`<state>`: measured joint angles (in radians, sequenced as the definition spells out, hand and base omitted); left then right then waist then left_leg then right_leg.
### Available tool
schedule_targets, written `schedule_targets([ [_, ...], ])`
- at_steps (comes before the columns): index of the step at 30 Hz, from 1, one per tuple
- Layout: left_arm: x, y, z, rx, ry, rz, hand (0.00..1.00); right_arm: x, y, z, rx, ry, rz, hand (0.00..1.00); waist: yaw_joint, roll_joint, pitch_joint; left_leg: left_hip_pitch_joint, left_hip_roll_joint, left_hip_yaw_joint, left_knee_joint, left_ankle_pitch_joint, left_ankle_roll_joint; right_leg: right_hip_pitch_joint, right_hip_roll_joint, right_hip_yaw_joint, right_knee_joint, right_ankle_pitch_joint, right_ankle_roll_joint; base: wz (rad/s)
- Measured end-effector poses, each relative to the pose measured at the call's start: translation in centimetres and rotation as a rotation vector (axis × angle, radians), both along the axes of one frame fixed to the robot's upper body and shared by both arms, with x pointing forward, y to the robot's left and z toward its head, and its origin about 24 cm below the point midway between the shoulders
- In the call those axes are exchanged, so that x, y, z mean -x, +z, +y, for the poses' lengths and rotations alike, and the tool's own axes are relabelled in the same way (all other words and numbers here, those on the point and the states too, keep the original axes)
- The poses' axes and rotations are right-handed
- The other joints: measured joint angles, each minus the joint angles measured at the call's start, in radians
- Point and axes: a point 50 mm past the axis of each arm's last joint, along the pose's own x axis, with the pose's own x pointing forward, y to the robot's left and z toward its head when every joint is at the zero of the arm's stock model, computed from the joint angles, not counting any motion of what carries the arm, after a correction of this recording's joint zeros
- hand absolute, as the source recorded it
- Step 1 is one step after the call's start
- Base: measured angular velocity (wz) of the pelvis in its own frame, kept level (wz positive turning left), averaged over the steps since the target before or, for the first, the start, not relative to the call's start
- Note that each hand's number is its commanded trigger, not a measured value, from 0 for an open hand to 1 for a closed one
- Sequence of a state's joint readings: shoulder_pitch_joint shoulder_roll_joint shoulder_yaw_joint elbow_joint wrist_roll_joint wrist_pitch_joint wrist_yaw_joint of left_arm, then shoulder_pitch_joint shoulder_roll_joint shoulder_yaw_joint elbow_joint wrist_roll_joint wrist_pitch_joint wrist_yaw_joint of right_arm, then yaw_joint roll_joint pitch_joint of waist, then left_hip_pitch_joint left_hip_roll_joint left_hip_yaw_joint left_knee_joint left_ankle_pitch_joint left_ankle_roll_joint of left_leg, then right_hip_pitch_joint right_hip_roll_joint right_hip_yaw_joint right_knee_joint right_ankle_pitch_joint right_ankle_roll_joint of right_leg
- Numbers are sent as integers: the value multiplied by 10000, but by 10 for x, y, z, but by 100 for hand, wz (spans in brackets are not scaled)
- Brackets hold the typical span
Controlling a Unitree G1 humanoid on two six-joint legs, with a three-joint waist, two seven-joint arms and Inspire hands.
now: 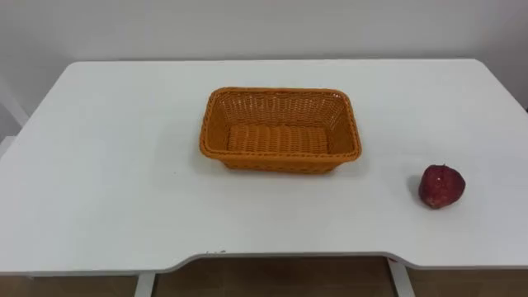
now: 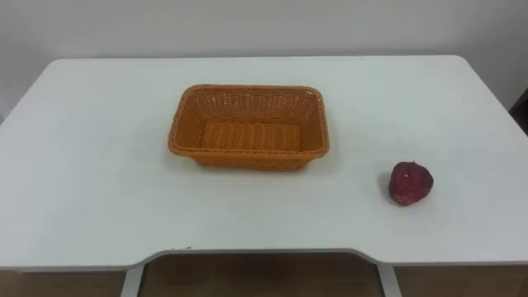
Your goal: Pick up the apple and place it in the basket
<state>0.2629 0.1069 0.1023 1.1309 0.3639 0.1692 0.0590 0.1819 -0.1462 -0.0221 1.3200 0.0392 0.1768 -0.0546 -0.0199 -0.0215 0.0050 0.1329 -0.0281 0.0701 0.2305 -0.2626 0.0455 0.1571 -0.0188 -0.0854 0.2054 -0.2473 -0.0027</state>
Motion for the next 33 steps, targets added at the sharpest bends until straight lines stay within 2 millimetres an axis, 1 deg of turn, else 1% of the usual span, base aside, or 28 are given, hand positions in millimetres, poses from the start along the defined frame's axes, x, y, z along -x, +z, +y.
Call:
schedule_targets([
  [4,0,0,0,-40,14,-15,0,0,0,0,-7,-16,-2,0,4,-5,-6,5,0,21,-8,0,0,-1,1,3,14,1,0,0],
  [7,-4,0,1,-108,182,-174,0,-2,0,0,24,-233,-113,0,11,-19,-12,12,13,85,-17,0,0,0,15,35,17,2,-1,-2],
  [8,-4,0,1,-129,236,-193,0,-2,0,0,81,-354,-146,0,15,-27,-10,2,20,104,-1,0,-1,-1,16,43,38,2,-1,0],
  [10,-4,0,1,-134,247,-255,0,-2,0,0,195,-1194,-325,0,29,-31,-9,10,79,138,-17,-6,-3,-23,23,62,86,1,-2,-4],
  [12,-4,0,2,-154,456,-355,0,-3,0,-1,384,-3416,-856,0,12,-22,-3,36,128,198,-20,-22,-12,-12,51,145,61,11,-15,-7],
  [13,-3,1,3,-165,557,-385,0,-2,0,-1,427,-4031,-998,0,-24,-22,-3,38,135,213,-11,-25,-14,5,57,176,45,16,-21,-7],
  [15,-1,1,4,-199,889,-390,0,-4,0,-2,619,-6774,-1637,0,-44,10,-2,15,151,240,58,-57,-27,14,84,198,32,29,-36,-4],
  [16,0,1,4,-201,971,-399,0,-3,0,-2,681,-7555,-1778,0,-60,11,0,19,150,248,61,-58,-27,9,85,191,48,28,-36,0],
  [17,2,1,5,-237,1210,-458,0,-3,1,-4,840,-9187,-2074,0,-113,11,0,40,146,262,61,-58,-27,12,88,189,73,28,-36,-6],
  [18,4,2,7,-317,1486,-502,0,-5,2,-6,1023,-10723,-2439,0,-142,15,4,76,141,293,62,-59,-29,10,95,220,111,28,-37,-8],
  [19,5,2,8,-370,1611,-518,0,-6,2,-8,1120,-11384,-2645,0,-185,18,7,91,138,325,63,-60,-31,8,98,253,128,27,-37,-10],
  [20,8,3,11,-473,1799,-541,0,-11,3,-12,1333,-12563,-3072,0,-281,27,6,97,144,339,67,-79,-36,5,109,272,133,26,-37,-7],
  [21,8,4,12,-592,1868,-603,0,-16,5,-17,1506,-13562,-3475,0,-306,27,6,79,143,343,91,-91,-33,-6,109,277,140,24,-38,-5],
  [22,7,4,13,-634,1864,-641,0,-18,6,-19,1611,-13952,-3664,0,-324,31,4,70,145,350,101,-97,-32,-14,108,284,143,23,-38,0],
  [24,7,5,16,-713,2034,-851,0,-30,10,-30,1977,-15310,-4419,0,-351,43,-4,-13,142,355,119,-121,-17,-83,100,289,132,16,-30,0],
  [25,7,5,17,-736,2127,-940,0,-33,11,-32,2061,-15543,-4573,0,-384,41,-5,-33,141,355,120,-120,-16,-108,95,288,134,16,-30,0],
  [27,10,7,20,-839,2248,-1034,0,-48,16,-43,2288,-16350,-5179,0,-562,7,-25,-54,133,363,192,-117,-11,-129,84,290,157,19,-25,0],
  [28,12,7,21,-869,2292,-1010,0,-52,18,-46,2357,-16440,-5342,0,-582,10,-23,-58,128,383,210,-117,-11,-127,86,307,164,19,-25,-4],
  [30,12,9,25,-995,2341,-1135,0,-64,28,-60,2688,-16985,-6133,0,-600,2,-27,-65,113,399,194,-117,-11,-129,87,312,166,25,-17,0],
  [31,12,10,26,-1030,2350,-1191,0,-66,31,-63,2765,-17170,-6342,0,-582,14,-24,-65,113,400,193,-117,-11,-128,88,313,162,24,-17,0],
  [33,12,11,30,-1193,2283,-1322,0,-78,43,-77,3079,-17548,-7126,0,-595,20,-26,-82,119,414,187,-117,-11,-143,96,320,162,24,-17,0],
])
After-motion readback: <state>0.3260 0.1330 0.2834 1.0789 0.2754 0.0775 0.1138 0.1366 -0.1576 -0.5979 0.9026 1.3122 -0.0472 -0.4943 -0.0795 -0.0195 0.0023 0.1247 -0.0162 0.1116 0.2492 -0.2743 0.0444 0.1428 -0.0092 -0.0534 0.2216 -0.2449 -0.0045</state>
